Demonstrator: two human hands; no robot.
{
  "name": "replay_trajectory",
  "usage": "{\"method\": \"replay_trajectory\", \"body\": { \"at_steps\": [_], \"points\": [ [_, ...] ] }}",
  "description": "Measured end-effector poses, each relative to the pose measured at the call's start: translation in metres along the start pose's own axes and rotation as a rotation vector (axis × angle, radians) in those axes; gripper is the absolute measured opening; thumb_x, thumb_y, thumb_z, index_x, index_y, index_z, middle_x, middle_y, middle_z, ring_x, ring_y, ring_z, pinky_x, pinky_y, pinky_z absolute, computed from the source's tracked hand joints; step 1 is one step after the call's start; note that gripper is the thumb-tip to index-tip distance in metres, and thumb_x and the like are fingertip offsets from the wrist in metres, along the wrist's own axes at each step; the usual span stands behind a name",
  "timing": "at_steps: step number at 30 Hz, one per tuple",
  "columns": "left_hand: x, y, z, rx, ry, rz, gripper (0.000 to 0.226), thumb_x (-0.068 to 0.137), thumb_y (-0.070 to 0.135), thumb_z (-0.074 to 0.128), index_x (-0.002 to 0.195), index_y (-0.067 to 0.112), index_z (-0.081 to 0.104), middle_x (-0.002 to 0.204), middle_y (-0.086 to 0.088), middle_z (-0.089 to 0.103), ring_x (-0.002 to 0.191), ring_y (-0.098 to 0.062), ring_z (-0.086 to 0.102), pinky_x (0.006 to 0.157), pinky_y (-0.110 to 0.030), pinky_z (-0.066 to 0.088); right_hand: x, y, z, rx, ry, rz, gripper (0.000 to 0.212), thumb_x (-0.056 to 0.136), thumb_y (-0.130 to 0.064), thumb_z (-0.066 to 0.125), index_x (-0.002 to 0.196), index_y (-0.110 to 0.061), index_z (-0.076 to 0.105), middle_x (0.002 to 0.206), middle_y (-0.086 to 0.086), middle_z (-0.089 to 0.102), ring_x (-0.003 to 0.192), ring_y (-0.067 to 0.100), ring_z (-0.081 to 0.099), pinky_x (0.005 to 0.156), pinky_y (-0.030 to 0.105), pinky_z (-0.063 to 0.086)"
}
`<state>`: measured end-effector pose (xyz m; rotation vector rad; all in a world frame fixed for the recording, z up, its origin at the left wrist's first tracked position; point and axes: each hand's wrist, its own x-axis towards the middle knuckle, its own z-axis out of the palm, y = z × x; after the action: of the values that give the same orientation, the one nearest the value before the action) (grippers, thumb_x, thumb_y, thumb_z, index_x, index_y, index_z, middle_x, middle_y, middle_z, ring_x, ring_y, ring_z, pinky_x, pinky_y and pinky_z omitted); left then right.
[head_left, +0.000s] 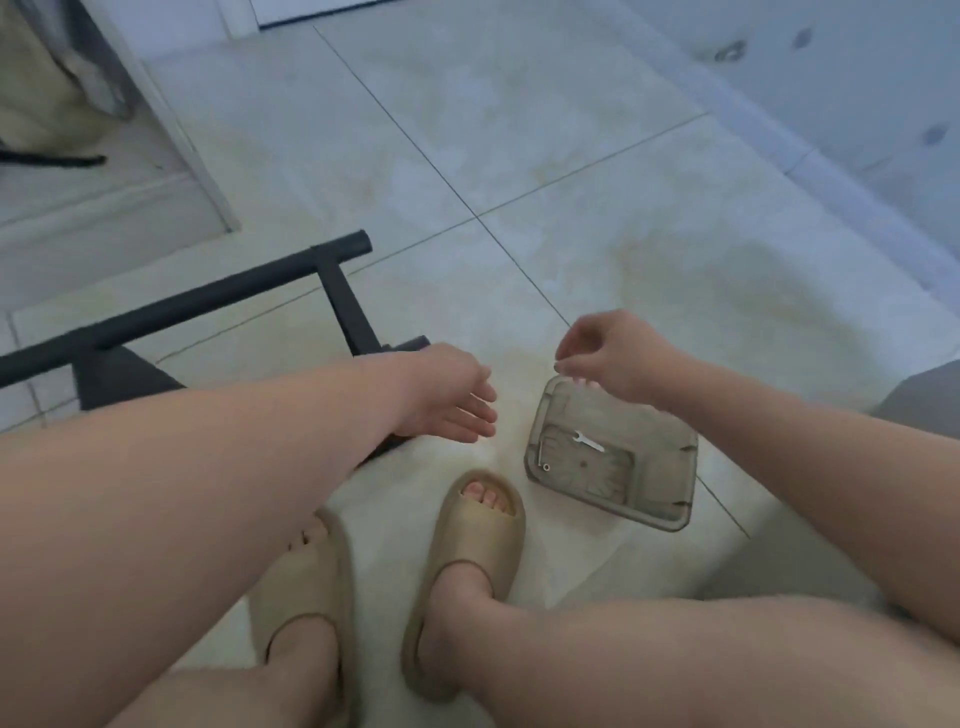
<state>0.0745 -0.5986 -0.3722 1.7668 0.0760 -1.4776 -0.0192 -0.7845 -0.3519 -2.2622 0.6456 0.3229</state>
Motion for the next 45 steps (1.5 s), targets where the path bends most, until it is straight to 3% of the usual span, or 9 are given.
{"method": "replay_trajectory", "body": {
  "at_steps": [4, 12, 16, 20, 23, 28, 36, 40, 45],
  "points": [
    [-0.046, 0.010, -0.030, -0.304, 0.095, 0.091, 0.042, 0.108, 0.031, 0.039, 0.109, -0.004, 0.062, 0.103, -0.020, 0.071, 0.086, -0.028, 0.073, 0.071, -0.036, 0.058, -0.024, -0.078, -0.005, 0.125, 0.065, -0.133, 0.002, 0.087, -0.008, 0.073, 0.086, -0.009, 0.071, 0.075, 0.008, 0.070, 0.061, 0.012, 0.059, 0.069, 0.034, 0.053],
    [-0.119, -0.005, -0.069, -0.655, 0.032, 0.190, 0.054, 0.109, 0.036, 0.033, 0.108, -0.008, 0.064, 0.111, -0.022, 0.071, 0.091, -0.030, 0.073, 0.066, -0.035, 0.059, -0.059, -0.178, 0.031, 0.174, 0.086, -0.301, 0.020, 0.089, -0.012, 0.066, 0.079, -0.029, 0.069, 0.080, -0.013, 0.069, 0.068, 0.002, 0.062, 0.061, 0.018, 0.051],
    [-0.131, -0.015, -0.089, -0.736, 0.118, 0.207, 0.048, 0.108, 0.032, 0.035, 0.101, -0.004, 0.066, 0.095, -0.015, 0.067, 0.080, -0.023, 0.067, 0.060, -0.029, 0.056, -0.060, -0.186, 0.041, 0.247, 0.199, -0.280, 0.015, 0.091, -0.014, 0.065, 0.085, -0.026, 0.071, 0.082, -0.010, 0.070, 0.078, 0.012, 0.066, 0.067, 0.029, 0.053],
    [-0.126, -0.029, -0.106, -0.606, 0.245, 0.164, 0.038, 0.106, 0.029, 0.044, 0.090, 0.004, 0.068, 0.079, -0.006, 0.063, 0.062, -0.013, 0.057, 0.050, -0.022, 0.046, -0.047, -0.172, 0.061, 0.015, 0.093, -0.234, 0.012, 0.093, -0.015, 0.062, 0.089, -0.024, 0.070, 0.086, -0.013, 0.068, 0.091, 0.014, 0.064, 0.068, 0.017, 0.043],
    [-0.113, -0.033, -0.115, -0.439, 0.367, 0.156, 0.028, 0.101, 0.023, 0.051, 0.082, 0.007, 0.065, 0.069, -0.002, 0.057, 0.052, -0.011, 0.047, 0.046, -0.020, 0.035, -0.032, -0.160, 0.074, -0.213, 0.018, -0.218, 0.022, 0.096, -0.022, 0.062, 0.117, -0.020, 0.066, 0.110, -0.005, 0.064, 0.110, 0.019, 0.059, 0.079, 0.023, 0.043],
    [-0.089, -0.039, -0.126, 0.363, 0.535, 0.257, 0.028, 0.092, 0.026, 0.056, 0.068, 0.012, 0.052, 0.062, -0.003, 0.047, 0.056, -0.021, 0.043, 0.052, -0.028, 0.029, -0.007, -0.146, 0.083, -0.519, -0.173, -0.160, 0.059, 0.098, -0.036, 0.063, 0.149, -0.017, 0.041, 0.145, 0.005, 0.047, 0.131, 0.026, 0.047, 0.106, 0.038, 0.041],
    [-0.055, -0.029, -0.113, 0.623, 0.515, 0.326, 0.047, 0.103, 0.030, 0.042, 0.059, 0.015, 0.037, 0.063, -0.003, 0.039, 0.061, -0.022, 0.040, 0.056, -0.034, 0.029, 0.017, -0.139, 0.085, -0.462, -0.219, -0.246, 0.028, 0.094, -0.039, 0.067, 0.109, -0.016, 0.069, 0.094, 0.003, 0.065, 0.087, 0.025, 0.058, 0.074, 0.034, 0.046],
    [-0.051, -0.031, -0.097, 0.686, 0.518, 0.296, 0.042, 0.104, 0.027, 0.039, 0.068, 0.010, 0.048, 0.068, -0.004, 0.041, 0.072, -0.032, 0.047, 0.059, -0.034, 0.033, 0.015, -0.138, 0.082, -0.446, -0.270, -0.209, 0.030, 0.087, -0.041, 0.076, 0.101, -0.015, 0.071, 0.092, 0.005, 0.067, 0.084, 0.026, 0.061, 0.077, 0.037, 0.051],
    [-0.059, -0.043, -0.084, 0.606, 0.429, 0.262, 0.045, 0.100, 0.035, 0.052, 0.060, 0.014, 0.050, 0.058, -0.002, 0.044, 0.057, -0.019, 0.042, 0.055, -0.031, 0.032, -0.007, -0.130, 0.082, -0.474, -0.334, -0.175, 0.033, 0.086, -0.042, 0.077, 0.097, -0.012, 0.070, 0.091, 0.006, 0.064, 0.080, 0.024, 0.057, 0.069, 0.033, 0.046]
  ]
}}
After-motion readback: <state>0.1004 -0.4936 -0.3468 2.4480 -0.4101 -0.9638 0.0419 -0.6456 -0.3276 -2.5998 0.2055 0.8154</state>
